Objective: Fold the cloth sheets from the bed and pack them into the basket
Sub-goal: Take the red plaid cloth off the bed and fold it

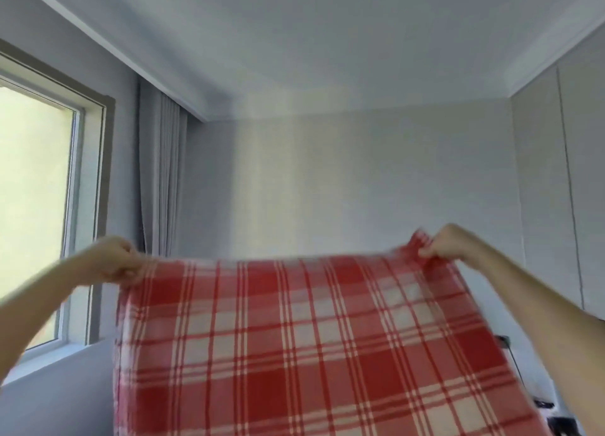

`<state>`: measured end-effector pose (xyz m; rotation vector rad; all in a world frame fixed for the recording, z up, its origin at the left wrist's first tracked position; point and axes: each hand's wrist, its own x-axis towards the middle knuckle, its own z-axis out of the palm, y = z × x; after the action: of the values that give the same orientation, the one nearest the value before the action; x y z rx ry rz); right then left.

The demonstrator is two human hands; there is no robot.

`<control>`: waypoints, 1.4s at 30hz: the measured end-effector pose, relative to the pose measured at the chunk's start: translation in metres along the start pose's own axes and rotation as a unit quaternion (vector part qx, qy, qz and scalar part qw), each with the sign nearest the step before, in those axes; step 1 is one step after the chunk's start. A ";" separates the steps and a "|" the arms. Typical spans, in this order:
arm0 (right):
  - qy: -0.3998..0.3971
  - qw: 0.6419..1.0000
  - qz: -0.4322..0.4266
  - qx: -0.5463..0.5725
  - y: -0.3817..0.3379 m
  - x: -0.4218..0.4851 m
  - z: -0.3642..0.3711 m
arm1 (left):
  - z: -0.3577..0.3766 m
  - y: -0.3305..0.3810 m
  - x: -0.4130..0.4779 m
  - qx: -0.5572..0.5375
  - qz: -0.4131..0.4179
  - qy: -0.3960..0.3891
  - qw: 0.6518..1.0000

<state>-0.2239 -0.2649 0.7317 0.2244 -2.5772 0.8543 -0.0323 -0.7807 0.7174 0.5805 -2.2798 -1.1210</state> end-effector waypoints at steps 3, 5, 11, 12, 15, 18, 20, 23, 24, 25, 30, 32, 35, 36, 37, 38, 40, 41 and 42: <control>0.019 0.996 0.071 -0.042 0.021 0.021 0.078 | 0.071 -0.024 0.017 0.046 0.005 0.071 0.996; 0.111 0.980 0.102 0.127 0.011 0.036 0.086 | 0.088 -0.021 0.046 0.019 0.051 0.165 0.985; 0.373 0.871 -0.094 0.306 -0.077 0.047 -0.013 | 0.024 0.069 0.081 -0.336 0.146 0.257 0.894; 0.380 0.856 -0.113 0.334 -0.082 0.045 -0.025 | 0.012 0.079 0.075 -0.349 0.159 0.268 0.884; 0.348 0.840 -0.113 0.400 -0.076 0.037 -0.045 | -0.011 0.088 0.055 -0.383 0.218 0.258 0.860; 0.314 0.847 -0.073 0.423 -0.066 0.005 -0.042 | -0.017 0.066 0.024 -0.362 0.227 0.228 0.875; 0.289 0.856 -0.054 0.425 -0.054 -0.022 -0.031 | -0.011 0.042 0.002 -0.376 0.225 0.187 0.879; 0.254 0.877 -0.025 0.408 -0.026 -0.073 -0.002 | 0.000 -0.004 -0.050 -0.341 0.215 0.127 0.906; 0.241 0.886 -0.012 0.395 -0.012 -0.095 0.011 | 0.004 -0.025 -0.069 -0.327 0.210 0.107 0.915; 0.228 0.895 -0.002 0.383 0.005 -0.114 0.025 | 0.008 -0.045 -0.084 -0.310 0.207 0.093 0.923; 0.124 0.953 0.078 0.267 0.088 -0.241 0.095 | 0.011 -0.177 -0.139 -0.155 0.166 -0.032 0.973; 0.059 0.973 0.089 0.204 0.112 -0.301 0.119 | 0.014 -0.231 -0.158 0.002 0.162 -0.085 0.983; -0.055 0.983 0.101 0.143 0.139 -0.382 0.146 | 0.025 -0.295 -0.198 0.128 0.166 -0.179 0.961; -0.086 0.982 0.101 0.133 0.145 -0.399 0.151 | 0.030 -0.308 -0.209 0.158 0.186 -0.208 0.947; -0.122 0.979 0.125 0.108 0.152 -0.424 0.155 | 0.031 -0.330 -0.228 0.200 0.197 -0.234 0.931; -0.146 0.977 0.137 0.074 0.162 -0.440 0.161 | 0.032 -0.346 -0.241 0.238 0.214 -0.244 0.916; -0.175 0.977 0.119 0.034 0.190 -0.470 0.169 | 0.033 -0.376 -0.271 0.261 0.227 -0.272 0.898; -0.194 0.973 0.123 0.028 0.196 -0.487 0.169 | 0.032 -0.386 -0.290 0.259 0.223 -0.291 0.893; -0.215 0.968 0.128 0.018 0.199 -0.501 0.167 | 0.030 -0.391 -0.307 0.264 0.224 -0.309 0.886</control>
<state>0.1169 -0.1954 0.2876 0.0952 -3.0449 1.0396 0.2404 -0.8052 0.3016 -0.1770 -3.0814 -0.4736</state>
